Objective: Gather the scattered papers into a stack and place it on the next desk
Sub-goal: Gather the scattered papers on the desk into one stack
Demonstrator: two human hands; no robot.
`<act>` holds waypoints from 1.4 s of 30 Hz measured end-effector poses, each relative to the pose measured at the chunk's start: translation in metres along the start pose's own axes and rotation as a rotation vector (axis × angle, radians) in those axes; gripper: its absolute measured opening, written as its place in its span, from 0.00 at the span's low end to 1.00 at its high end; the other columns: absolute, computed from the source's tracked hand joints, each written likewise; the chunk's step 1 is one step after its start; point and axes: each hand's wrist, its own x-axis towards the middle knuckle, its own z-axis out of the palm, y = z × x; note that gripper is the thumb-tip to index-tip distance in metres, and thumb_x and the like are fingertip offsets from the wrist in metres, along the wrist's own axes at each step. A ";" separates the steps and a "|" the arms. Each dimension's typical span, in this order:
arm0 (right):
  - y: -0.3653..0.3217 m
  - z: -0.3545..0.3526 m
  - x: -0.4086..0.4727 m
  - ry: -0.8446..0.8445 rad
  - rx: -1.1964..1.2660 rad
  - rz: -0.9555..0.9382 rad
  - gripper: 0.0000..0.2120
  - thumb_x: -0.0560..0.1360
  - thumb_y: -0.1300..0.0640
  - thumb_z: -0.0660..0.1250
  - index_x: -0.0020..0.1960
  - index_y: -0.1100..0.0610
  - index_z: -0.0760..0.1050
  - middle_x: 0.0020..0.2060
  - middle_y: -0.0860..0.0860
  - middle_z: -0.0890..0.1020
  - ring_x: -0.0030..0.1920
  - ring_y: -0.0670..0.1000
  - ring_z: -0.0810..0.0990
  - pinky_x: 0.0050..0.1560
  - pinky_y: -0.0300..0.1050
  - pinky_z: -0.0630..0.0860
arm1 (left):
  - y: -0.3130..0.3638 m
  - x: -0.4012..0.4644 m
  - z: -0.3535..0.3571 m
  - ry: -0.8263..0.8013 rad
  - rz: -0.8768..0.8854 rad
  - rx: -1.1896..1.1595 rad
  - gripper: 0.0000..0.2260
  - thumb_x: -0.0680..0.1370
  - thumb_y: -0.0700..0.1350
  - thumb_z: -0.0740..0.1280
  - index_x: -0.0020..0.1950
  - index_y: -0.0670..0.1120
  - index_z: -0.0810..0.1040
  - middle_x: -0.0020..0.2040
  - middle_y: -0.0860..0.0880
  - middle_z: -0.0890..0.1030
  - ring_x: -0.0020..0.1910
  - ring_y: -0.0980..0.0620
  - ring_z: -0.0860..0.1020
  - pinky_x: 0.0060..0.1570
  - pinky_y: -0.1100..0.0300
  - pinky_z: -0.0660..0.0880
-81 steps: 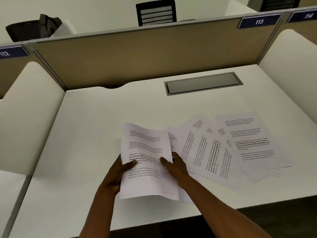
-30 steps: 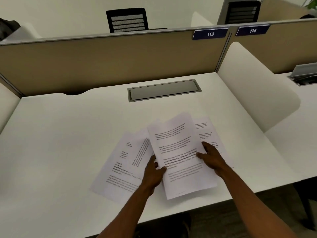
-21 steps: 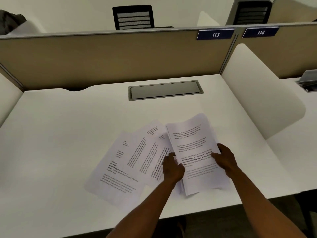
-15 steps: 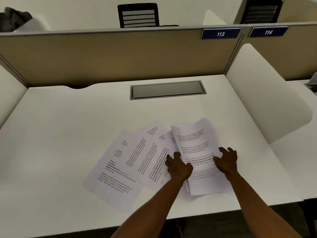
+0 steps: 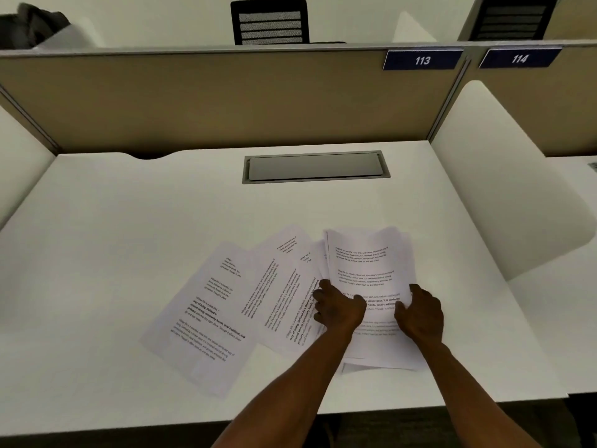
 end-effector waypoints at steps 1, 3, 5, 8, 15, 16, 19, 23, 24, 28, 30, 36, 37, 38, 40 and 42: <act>0.000 -0.001 0.001 -0.003 0.004 -0.002 0.28 0.76 0.56 0.67 0.74 0.62 0.66 0.67 0.62 0.75 0.66 0.65 0.71 0.64 0.55 0.69 | 0.001 0.001 0.000 0.009 -0.011 -0.054 0.36 0.73 0.47 0.71 0.77 0.46 0.57 0.72 0.42 0.65 0.69 0.41 0.69 0.72 0.45 0.60; 0.002 -0.003 0.004 -0.012 0.005 -0.005 0.28 0.76 0.55 0.67 0.74 0.62 0.65 0.66 0.63 0.75 0.65 0.65 0.71 0.63 0.55 0.70 | 0.003 0.002 -0.001 0.032 -0.013 -0.158 0.30 0.73 0.45 0.70 0.72 0.48 0.62 0.68 0.43 0.71 0.67 0.42 0.72 0.72 0.45 0.63; 0.004 -0.005 0.007 -0.015 0.006 -0.003 0.28 0.77 0.55 0.66 0.74 0.61 0.64 0.66 0.63 0.75 0.66 0.64 0.71 0.64 0.55 0.70 | 0.006 0.001 -0.003 0.041 0.000 -0.254 0.25 0.74 0.43 0.70 0.66 0.51 0.64 0.62 0.45 0.78 0.61 0.44 0.76 0.67 0.45 0.71; 0.008 -0.005 0.008 -0.014 0.035 -0.001 0.28 0.77 0.55 0.67 0.74 0.62 0.65 0.67 0.63 0.74 0.67 0.64 0.71 0.66 0.56 0.69 | 0.009 0.005 -0.008 -0.034 0.003 -0.429 0.29 0.76 0.40 0.71 0.72 0.52 0.61 0.52 0.47 0.79 0.52 0.48 0.79 0.55 0.53 0.79; 0.013 -0.001 0.006 0.037 0.151 -0.025 0.22 0.74 0.58 0.70 0.67 0.63 0.73 0.60 0.63 0.79 0.60 0.64 0.76 0.60 0.57 0.75 | 0.007 0.008 -0.006 -0.129 0.202 -0.250 0.23 0.78 0.37 0.67 0.73 0.45 0.70 0.67 0.43 0.78 0.60 0.49 0.78 0.59 0.62 0.74; 0.014 -0.001 0.006 0.050 0.177 -0.026 0.21 0.74 0.59 0.70 0.66 0.62 0.73 0.59 0.63 0.79 0.59 0.64 0.76 0.59 0.56 0.75 | 0.008 0.005 -0.005 -0.114 0.233 -0.194 0.26 0.79 0.37 0.65 0.76 0.46 0.66 0.67 0.44 0.78 0.60 0.48 0.78 0.58 0.62 0.74; 0.017 0.000 0.007 0.055 0.279 -0.023 0.23 0.74 0.58 0.72 0.67 0.60 0.73 0.60 0.61 0.80 0.59 0.62 0.78 0.60 0.55 0.75 | 0.011 -0.002 -0.002 -0.084 0.322 -0.109 0.29 0.79 0.35 0.61 0.79 0.50 0.61 0.66 0.45 0.79 0.52 0.53 0.78 0.52 0.62 0.76; 0.021 -0.011 0.014 0.038 0.532 0.089 0.34 0.72 0.47 0.75 0.73 0.54 0.66 0.62 0.55 0.78 0.61 0.56 0.77 0.62 0.50 0.72 | 0.010 -0.009 -0.004 -0.065 0.472 -0.056 0.27 0.80 0.34 0.62 0.77 0.51 0.63 0.66 0.48 0.79 0.51 0.58 0.77 0.45 0.76 0.74; 0.021 -0.017 0.018 0.017 0.587 0.112 0.37 0.70 0.44 0.75 0.74 0.52 0.65 0.61 0.53 0.77 0.59 0.54 0.77 0.61 0.50 0.73 | 0.008 -0.010 -0.006 -0.071 0.515 -0.067 0.26 0.80 0.35 0.62 0.76 0.51 0.63 0.66 0.49 0.78 0.53 0.59 0.76 0.47 0.77 0.74; 0.024 -0.045 0.034 -0.144 1.022 0.116 0.32 0.65 0.46 0.78 0.67 0.50 0.74 0.58 0.51 0.83 0.56 0.54 0.83 0.51 0.46 0.80 | -0.004 -0.014 -0.026 -0.182 0.594 -0.197 0.22 0.82 0.41 0.63 0.75 0.52 0.65 0.64 0.54 0.78 0.58 0.58 0.79 0.55 0.69 0.78; 0.025 -0.055 0.036 -0.298 1.134 0.057 0.24 0.68 0.51 0.76 0.63 0.51 0.78 0.59 0.54 0.84 0.57 0.56 0.84 0.47 0.43 0.82 | -0.008 -0.017 -0.038 -0.232 0.531 -0.284 0.22 0.82 0.42 0.64 0.74 0.57 0.64 0.62 0.59 0.76 0.60 0.60 0.77 0.58 0.68 0.78; -0.008 -0.058 0.024 -0.446 1.012 -0.124 0.24 0.74 0.58 0.72 0.67 0.44 0.73 0.60 0.51 0.83 0.57 0.56 0.84 0.52 0.57 0.83 | -0.021 -0.018 -0.063 -0.250 0.374 -0.442 0.28 0.81 0.45 0.67 0.77 0.58 0.60 0.69 0.56 0.74 0.66 0.53 0.76 0.64 0.54 0.77; -0.017 -0.056 0.021 -0.446 0.964 -0.159 0.24 0.74 0.60 0.71 0.67 0.43 0.72 0.59 0.50 0.83 0.56 0.55 0.84 0.51 0.57 0.83 | -0.023 -0.017 -0.065 -0.229 0.379 -0.414 0.29 0.81 0.46 0.67 0.78 0.57 0.58 0.69 0.57 0.74 0.65 0.56 0.76 0.62 0.60 0.77; -0.025 -0.054 0.019 -0.447 0.919 -0.195 0.25 0.75 0.61 0.71 0.67 0.42 0.71 0.59 0.49 0.83 0.55 0.53 0.85 0.48 0.54 0.84 | -0.027 -0.016 -0.068 -0.198 0.382 -0.377 0.30 0.81 0.46 0.67 0.79 0.56 0.57 0.68 0.58 0.73 0.63 0.59 0.75 0.60 0.67 0.75; -0.038 -0.051 0.014 -0.441 0.831 -0.254 0.25 0.75 0.61 0.71 0.66 0.41 0.70 0.58 0.45 0.83 0.53 0.48 0.85 0.44 0.45 0.84 | -0.036 -0.014 -0.075 -0.130 0.350 -0.327 0.31 0.81 0.46 0.67 0.80 0.55 0.55 0.67 0.58 0.72 0.61 0.60 0.74 0.59 0.67 0.73; -0.046 -0.050 0.013 -0.422 0.753 -0.296 0.26 0.76 0.60 0.71 0.67 0.39 0.69 0.57 0.41 0.82 0.52 0.44 0.84 0.41 0.39 0.83 | -0.046 -0.009 -0.084 -0.075 0.306 -0.307 0.30 0.81 0.49 0.66 0.80 0.54 0.56 0.66 0.58 0.73 0.62 0.59 0.74 0.61 0.63 0.72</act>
